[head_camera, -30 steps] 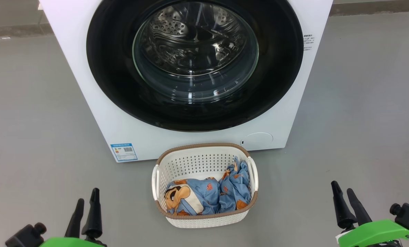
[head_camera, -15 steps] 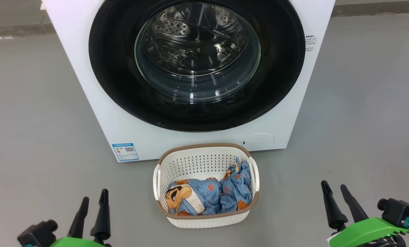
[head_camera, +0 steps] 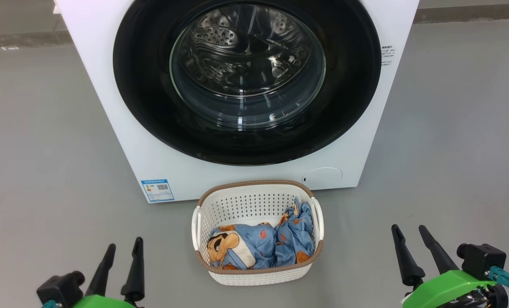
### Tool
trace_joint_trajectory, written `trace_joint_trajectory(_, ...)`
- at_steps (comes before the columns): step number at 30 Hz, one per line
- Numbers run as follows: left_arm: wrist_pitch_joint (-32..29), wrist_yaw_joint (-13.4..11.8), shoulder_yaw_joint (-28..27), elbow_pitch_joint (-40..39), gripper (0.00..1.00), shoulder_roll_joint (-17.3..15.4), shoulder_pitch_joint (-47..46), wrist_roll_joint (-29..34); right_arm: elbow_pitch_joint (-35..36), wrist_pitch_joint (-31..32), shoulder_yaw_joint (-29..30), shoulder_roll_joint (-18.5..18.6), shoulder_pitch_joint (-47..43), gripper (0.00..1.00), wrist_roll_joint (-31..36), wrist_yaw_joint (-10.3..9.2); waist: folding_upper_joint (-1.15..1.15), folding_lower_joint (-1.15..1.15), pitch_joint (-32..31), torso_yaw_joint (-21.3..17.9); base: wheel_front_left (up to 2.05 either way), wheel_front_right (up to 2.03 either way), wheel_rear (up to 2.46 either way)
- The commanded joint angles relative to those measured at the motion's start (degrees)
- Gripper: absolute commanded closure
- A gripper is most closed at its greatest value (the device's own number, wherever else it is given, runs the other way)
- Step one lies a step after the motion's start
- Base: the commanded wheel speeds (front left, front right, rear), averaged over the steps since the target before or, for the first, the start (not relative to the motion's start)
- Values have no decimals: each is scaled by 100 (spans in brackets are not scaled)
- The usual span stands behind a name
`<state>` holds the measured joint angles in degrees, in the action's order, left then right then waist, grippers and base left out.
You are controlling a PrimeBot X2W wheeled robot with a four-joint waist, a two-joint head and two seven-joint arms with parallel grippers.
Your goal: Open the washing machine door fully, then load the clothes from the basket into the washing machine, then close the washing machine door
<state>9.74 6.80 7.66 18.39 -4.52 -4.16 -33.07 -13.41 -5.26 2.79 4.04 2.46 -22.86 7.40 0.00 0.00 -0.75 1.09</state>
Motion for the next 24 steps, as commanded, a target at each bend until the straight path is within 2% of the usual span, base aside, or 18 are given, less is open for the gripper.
trace_joint_trajectory(1,94,-14,-100,-95,0,-128,-290,224,195,-84,-120,50,246,0,249,7,0,0,-1,0,0,0,0)
trace_joint_trajectory(24,359,-270,159,27,0,-273,-375,1536,391,-332,-88,23,227,0,1784,9,0,0,4,43,0,0,0)
